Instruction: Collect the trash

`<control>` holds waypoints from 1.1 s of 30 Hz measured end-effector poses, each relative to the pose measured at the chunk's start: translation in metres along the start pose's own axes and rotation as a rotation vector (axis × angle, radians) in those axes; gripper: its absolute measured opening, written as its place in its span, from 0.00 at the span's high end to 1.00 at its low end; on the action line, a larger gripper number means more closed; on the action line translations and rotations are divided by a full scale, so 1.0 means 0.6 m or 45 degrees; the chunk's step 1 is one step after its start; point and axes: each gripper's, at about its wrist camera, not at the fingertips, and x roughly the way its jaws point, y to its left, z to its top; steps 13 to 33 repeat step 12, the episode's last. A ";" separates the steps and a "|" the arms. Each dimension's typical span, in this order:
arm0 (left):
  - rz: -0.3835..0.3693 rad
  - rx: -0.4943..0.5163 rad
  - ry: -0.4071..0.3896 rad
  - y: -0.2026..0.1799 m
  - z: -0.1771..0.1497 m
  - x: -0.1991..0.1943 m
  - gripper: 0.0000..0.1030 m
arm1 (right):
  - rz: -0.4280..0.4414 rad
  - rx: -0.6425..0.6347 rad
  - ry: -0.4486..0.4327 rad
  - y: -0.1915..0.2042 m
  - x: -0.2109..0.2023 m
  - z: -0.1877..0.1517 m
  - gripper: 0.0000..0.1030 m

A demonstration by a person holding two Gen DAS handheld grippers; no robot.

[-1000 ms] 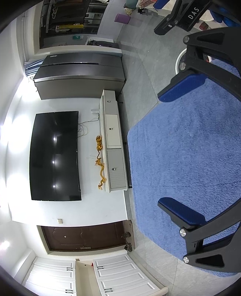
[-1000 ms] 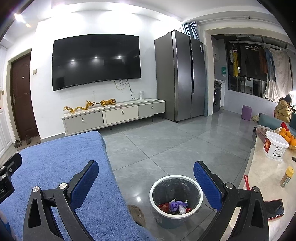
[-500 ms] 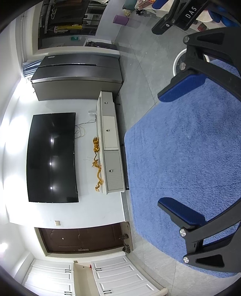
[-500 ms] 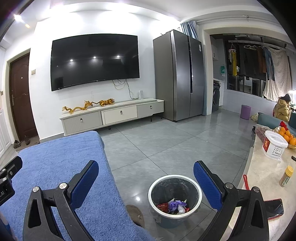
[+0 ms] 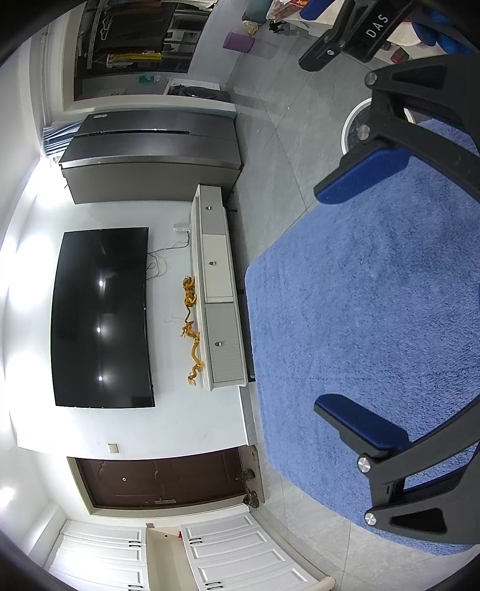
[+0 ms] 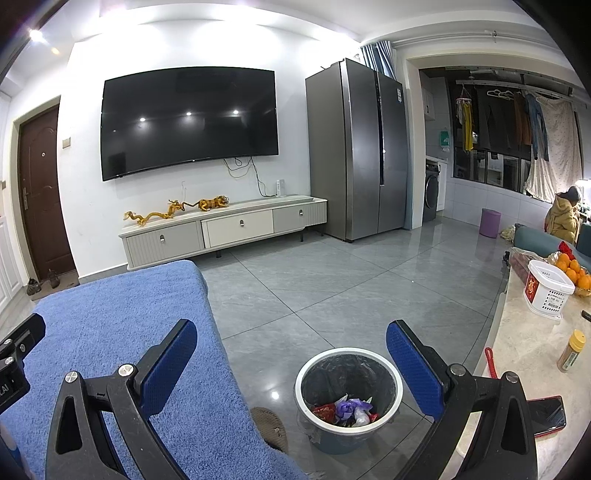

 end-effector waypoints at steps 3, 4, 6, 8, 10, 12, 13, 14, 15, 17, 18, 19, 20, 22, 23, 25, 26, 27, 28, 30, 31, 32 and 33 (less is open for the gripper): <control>-0.001 -0.002 0.002 0.002 0.000 0.000 0.00 | 0.000 -0.001 0.001 0.000 0.000 0.000 0.00; -0.001 -0.002 0.003 0.001 0.000 0.000 0.00 | 0.000 -0.002 0.001 0.000 0.000 0.000 0.00; -0.002 -0.005 0.005 0.002 0.000 0.000 0.00 | 0.000 -0.002 0.001 0.000 0.000 0.000 0.00; -0.002 -0.006 0.006 0.001 0.000 0.000 0.00 | 0.000 -0.001 0.001 0.000 0.000 0.000 0.00; -0.003 -0.007 0.007 0.003 0.000 0.001 0.00 | 0.000 -0.002 0.001 0.000 0.000 0.000 0.00; -0.004 -0.009 0.010 0.003 0.000 0.001 0.00 | -0.001 -0.002 0.001 -0.001 0.000 0.001 0.00; -0.004 -0.009 0.010 0.003 0.000 0.001 0.00 | -0.001 -0.002 0.001 -0.001 0.000 0.001 0.00; -0.004 -0.009 0.010 0.003 0.000 0.001 0.00 | -0.001 -0.002 0.001 -0.001 0.000 0.001 0.00; -0.004 -0.009 0.010 0.003 0.000 0.001 0.00 | -0.001 -0.002 0.001 -0.001 0.000 0.001 0.00; -0.004 -0.009 0.010 0.003 0.000 0.001 0.00 | -0.001 -0.002 0.001 -0.001 0.000 0.001 0.00; -0.004 -0.009 0.010 0.003 0.000 0.001 0.00 | -0.001 -0.002 0.001 -0.001 0.000 0.001 0.00; -0.004 -0.009 0.010 0.003 0.000 0.001 0.00 | -0.001 -0.002 0.001 -0.001 0.000 0.001 0.00; -0.004 -0.009 0.010 0.003 0.000 0.001 0.00 | -0.001 -0.002 0.001 -0.001 0.000 0.001 0.00; -0.004 -0.009 0.010 0.003 0.000 0.001 0.00 | -0.001 -0.002 0.001 -0.001 0.000 0.001 0.00; -0.004 -0.009 0.010 0.003 0.000 0.001 0.00 | -0.001 -0.002 0.001 -0.001 0.000 0.001 0.00; -0.004 -0.009 0.010 0.003 0.000 0.001 0.00 | -0.001 -0.002 0.001 -0.001 0.000 0.001 0.00; -0.004 -0.009 0.010 0.003 0.000 0.001 0.00 | -0.001 -0.002 0.001 -0.001 0.000 0.001 0.00; -0.004 -0.009 0.010 0.003 0.000 0.001 0.00 | -0.001 -0.002 0.001 -0.001 0.000 0.001 0.00; -0.004 -0.009 0.010 0.003 0.000 0.001 0.00 | -0.001 -0.002 0.001 -0.001 0.000 0.001 0.00; -0.004 -0.009 0.010 0.003 0.000 0.001 0.00 | -0.001 -0.002 0.001 -0.001 0.000 0.001 0.00; -0.004 -0.009 0.010 0.003 0.000 0.001 0.00 | -0.001 -0.002 0.001 -0.001 0.000 0.001 0.00; -0.004 -0.009 0.010 0.003 0.000 0.001 0.00 | -0.001 -0.002 0.001 -0.001 0.000 0.001 0.00; -0.004 -0.009 0.010 0.003 0.000 0.001 0.00 | -0.001 -0.002 0.001 -0.001 0.000 0.001 0.00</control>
